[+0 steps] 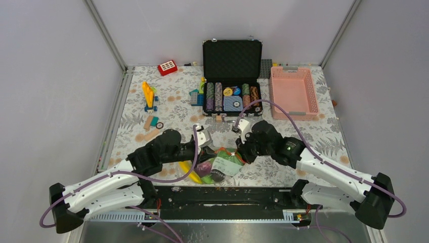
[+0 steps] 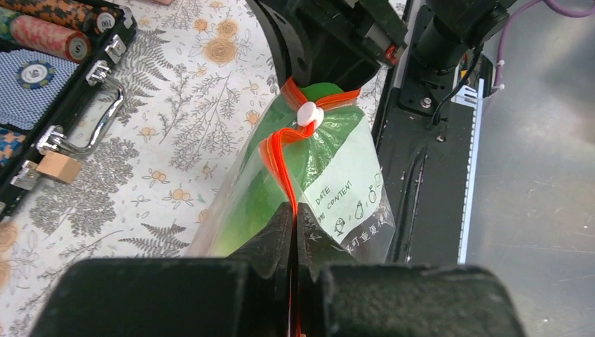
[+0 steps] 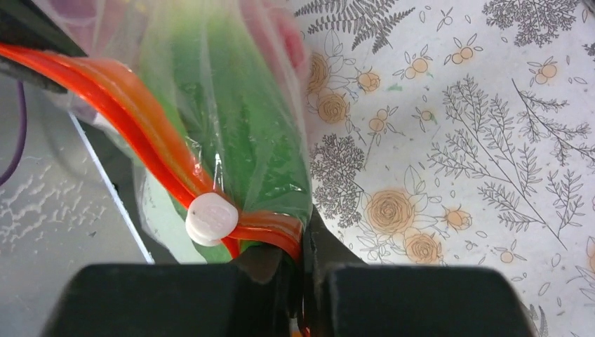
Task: Place the food in the zip-top bag and seal the zipper
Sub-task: Adjust the fake vegetable in the zipper food storage bag.
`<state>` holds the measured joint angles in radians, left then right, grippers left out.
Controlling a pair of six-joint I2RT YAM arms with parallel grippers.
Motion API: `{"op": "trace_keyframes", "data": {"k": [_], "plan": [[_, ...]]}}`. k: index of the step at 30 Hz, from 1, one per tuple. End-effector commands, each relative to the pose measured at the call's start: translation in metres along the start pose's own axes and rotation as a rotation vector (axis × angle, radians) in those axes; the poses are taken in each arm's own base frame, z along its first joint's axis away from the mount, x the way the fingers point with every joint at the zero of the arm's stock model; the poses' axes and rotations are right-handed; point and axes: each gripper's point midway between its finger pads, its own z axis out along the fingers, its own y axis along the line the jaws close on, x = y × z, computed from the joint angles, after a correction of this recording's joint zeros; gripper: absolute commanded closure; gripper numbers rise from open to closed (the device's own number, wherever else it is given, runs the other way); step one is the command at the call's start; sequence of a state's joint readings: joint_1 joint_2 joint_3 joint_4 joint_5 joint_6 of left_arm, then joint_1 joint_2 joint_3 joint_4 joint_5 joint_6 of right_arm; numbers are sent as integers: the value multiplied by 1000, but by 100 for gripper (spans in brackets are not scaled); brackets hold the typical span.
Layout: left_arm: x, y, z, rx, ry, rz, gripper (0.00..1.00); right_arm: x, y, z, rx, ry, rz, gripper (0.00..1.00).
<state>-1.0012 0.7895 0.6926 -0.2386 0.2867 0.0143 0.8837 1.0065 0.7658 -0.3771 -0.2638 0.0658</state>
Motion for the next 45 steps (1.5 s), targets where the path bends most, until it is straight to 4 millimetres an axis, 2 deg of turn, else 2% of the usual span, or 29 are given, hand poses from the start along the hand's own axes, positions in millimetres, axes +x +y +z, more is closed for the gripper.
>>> {"op": "trace_keyframes", "data": {"k": [1, 5, 8, 12, 16, 17, 18, 19, 20, 24, 28, 32, 34, 37, 39, 41, 45], "plan": [[-30, -16, 4, 81, -115, -19, 100, -41, 12, 5, -62, -176, 5, 100], [-32, -18, 3, 90, -124, -32, 100, -84, 18, -7, -81, -429, 100, 100], [-33, -20, 5, 101, -134, -41, 100, -119, 27, -24, -157, -653, 209, 100], [-30, -18, 7, 91, -121, -62, 100, -133, 36, -41, -238, -767, 305, 100], [-27, -11, 7, 45, -113, -87, 100, -136, 43, -55, -276, -803, 316, 100], [-28, -5, 7, 12, -115, -101, 91, -136, 44, -58, -272, -795, 306, 100], [-29, 0, 5, -24, -116, -116, 71, -133, 43, -58, -255, -770, 306, 100], [-28, 5, 3, -57, -115, -129, 32, -129, 40, -58, -225, -746, 303, 100], [-30, 9, 0, -83, -125, -137, 4, -124, 35, -57, -189, -725, 307, 100], [-30, 23, -17, -190, -168, -162, 1, -101, 16, -60, -50, -648, 307, 100], [-20, 46, -36, -348, -229, -212, 1, -79, 12, -70, 3, -571, 291, 100], [-8, 56, -38, -412, -253, -285, 1, -53, 1, -74, 107, -420, 342, 100], [-2, 53, -29, -389, -241, -321, 1, -38, -4, -72, 150, -330, 347, 100], [-6, 41, -11, -302, -245, -376, 1, -32, -22, -64, 245, -311, 383, 100], [-15, 23, 5, -181, -244, -399, 1, -35, -27, -58, 263, -337, 405, 100], [-12, 12, 23, -99, -194, -397, 1, -43, -27, -54, 247, -379, 422, 100], [8, 4, 51, -21, -91, -397, 1, -55, -31, -59, 250, -472, 466, 100]]}}
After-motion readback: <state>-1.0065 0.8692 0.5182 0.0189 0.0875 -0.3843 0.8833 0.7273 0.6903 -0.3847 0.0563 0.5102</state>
